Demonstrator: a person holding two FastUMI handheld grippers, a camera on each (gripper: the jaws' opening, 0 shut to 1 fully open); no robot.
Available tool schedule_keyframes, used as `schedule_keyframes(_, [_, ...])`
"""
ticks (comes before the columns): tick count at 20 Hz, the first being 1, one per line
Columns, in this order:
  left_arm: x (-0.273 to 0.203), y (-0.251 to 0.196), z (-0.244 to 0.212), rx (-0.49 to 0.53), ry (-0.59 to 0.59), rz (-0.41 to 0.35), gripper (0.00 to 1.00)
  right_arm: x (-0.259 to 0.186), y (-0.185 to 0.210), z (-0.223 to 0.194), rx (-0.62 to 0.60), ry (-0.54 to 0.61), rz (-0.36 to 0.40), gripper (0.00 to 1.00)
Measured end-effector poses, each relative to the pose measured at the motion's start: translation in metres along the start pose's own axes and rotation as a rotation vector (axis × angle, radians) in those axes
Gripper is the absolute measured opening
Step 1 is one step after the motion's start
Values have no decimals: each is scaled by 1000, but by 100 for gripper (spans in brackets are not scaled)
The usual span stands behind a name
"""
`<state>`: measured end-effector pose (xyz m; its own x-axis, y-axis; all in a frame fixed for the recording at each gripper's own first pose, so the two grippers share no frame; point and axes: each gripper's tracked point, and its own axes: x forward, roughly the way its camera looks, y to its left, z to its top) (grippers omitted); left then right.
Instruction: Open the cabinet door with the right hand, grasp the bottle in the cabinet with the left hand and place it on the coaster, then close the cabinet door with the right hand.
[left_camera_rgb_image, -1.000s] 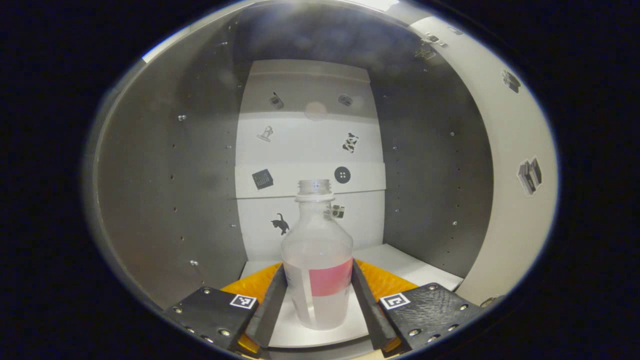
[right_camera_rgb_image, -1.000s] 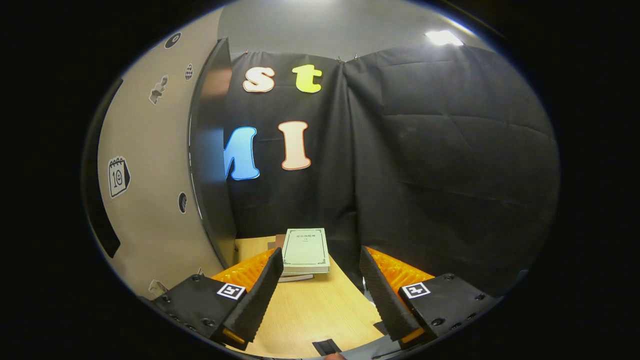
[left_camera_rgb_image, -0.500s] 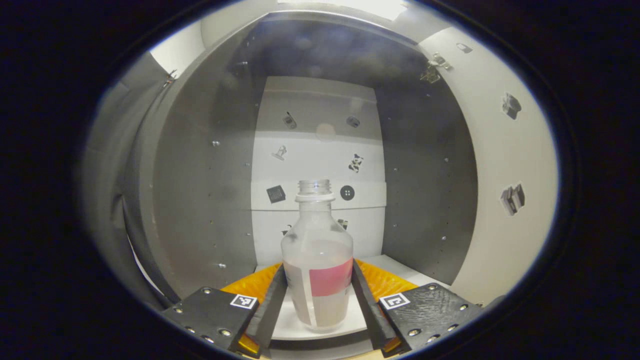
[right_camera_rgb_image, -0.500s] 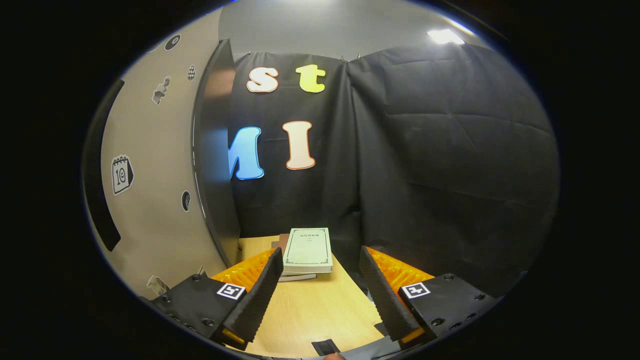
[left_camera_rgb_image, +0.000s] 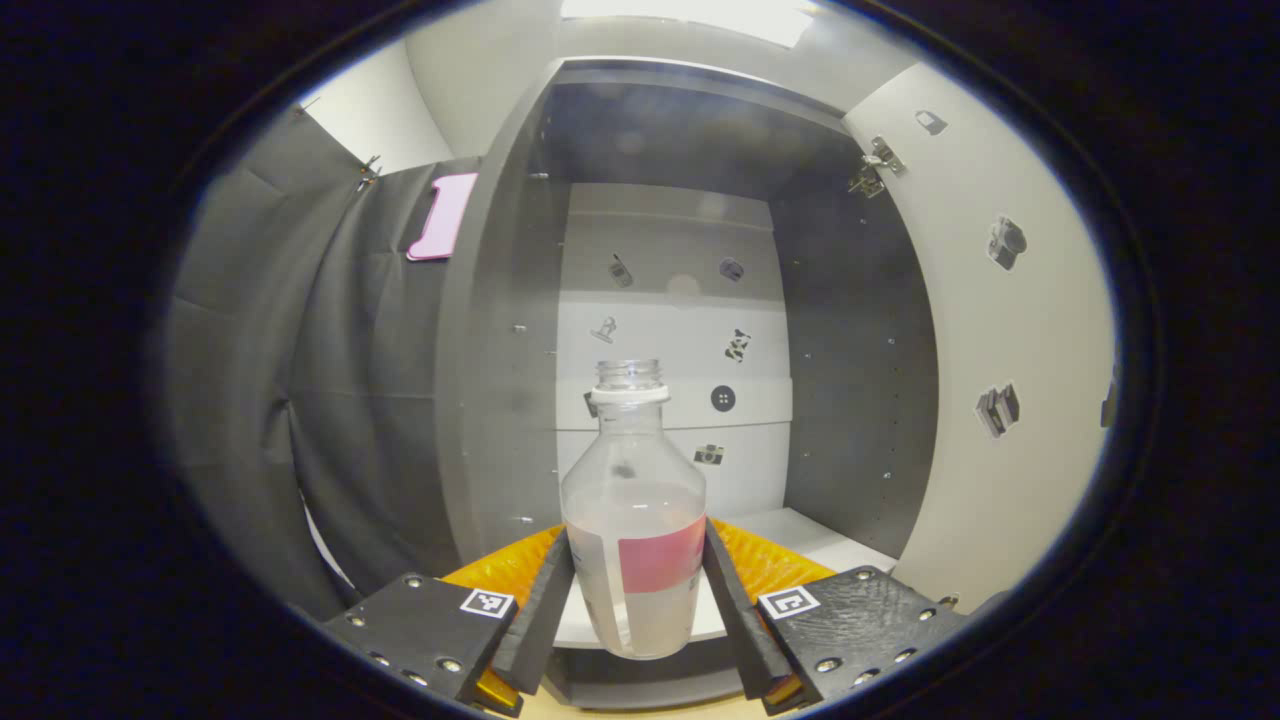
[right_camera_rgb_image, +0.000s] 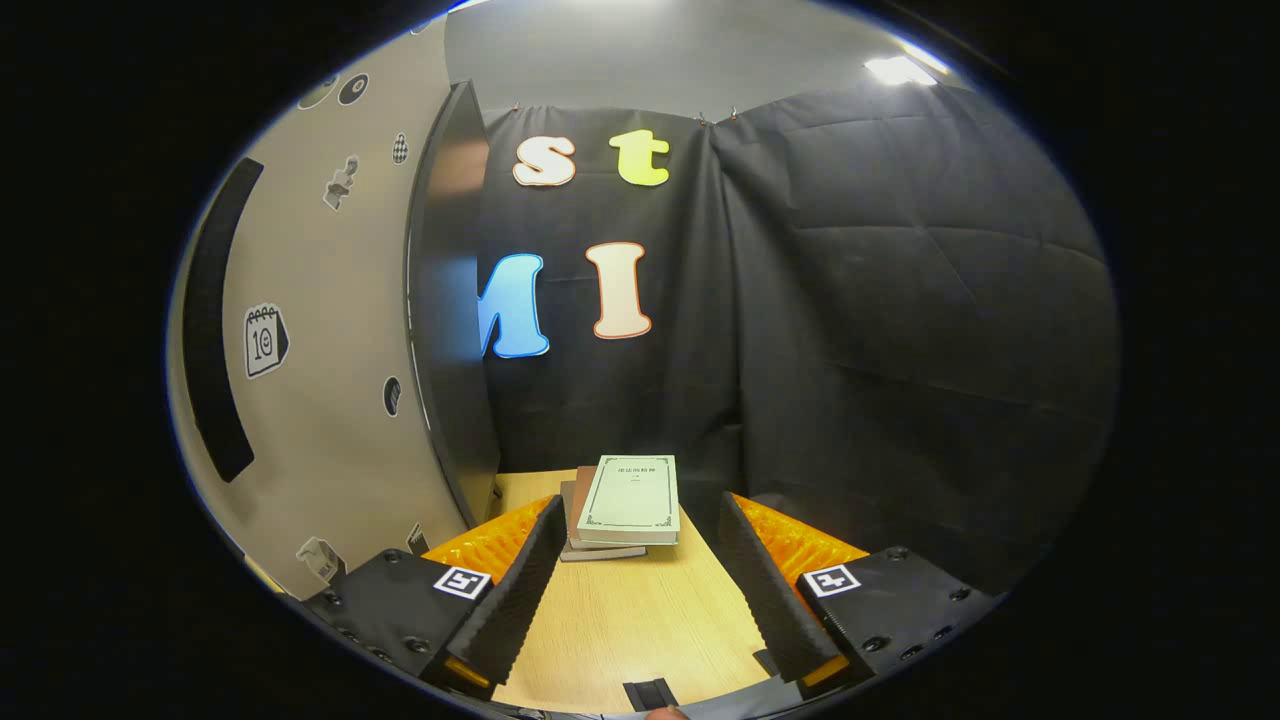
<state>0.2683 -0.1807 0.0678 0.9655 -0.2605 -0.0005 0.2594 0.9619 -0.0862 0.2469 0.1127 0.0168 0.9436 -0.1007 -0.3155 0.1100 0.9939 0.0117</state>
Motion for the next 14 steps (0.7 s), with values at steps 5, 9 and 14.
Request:
schedule_keyframes(5, [-38, 22, 0, -18, -2, 59, 72, 0, 3, 1, 6, -7, 35, 98])
schedule_keyframes(9, [-73, 38, -4, -17, 4, 100, 74, -2, 9, 2, 25, -6, 64, 98])
schedule_keyframes(14, [-120, 64, -9, -22, 6, 169, 72, -3, 11, -2, -7, 0, 108, 98])
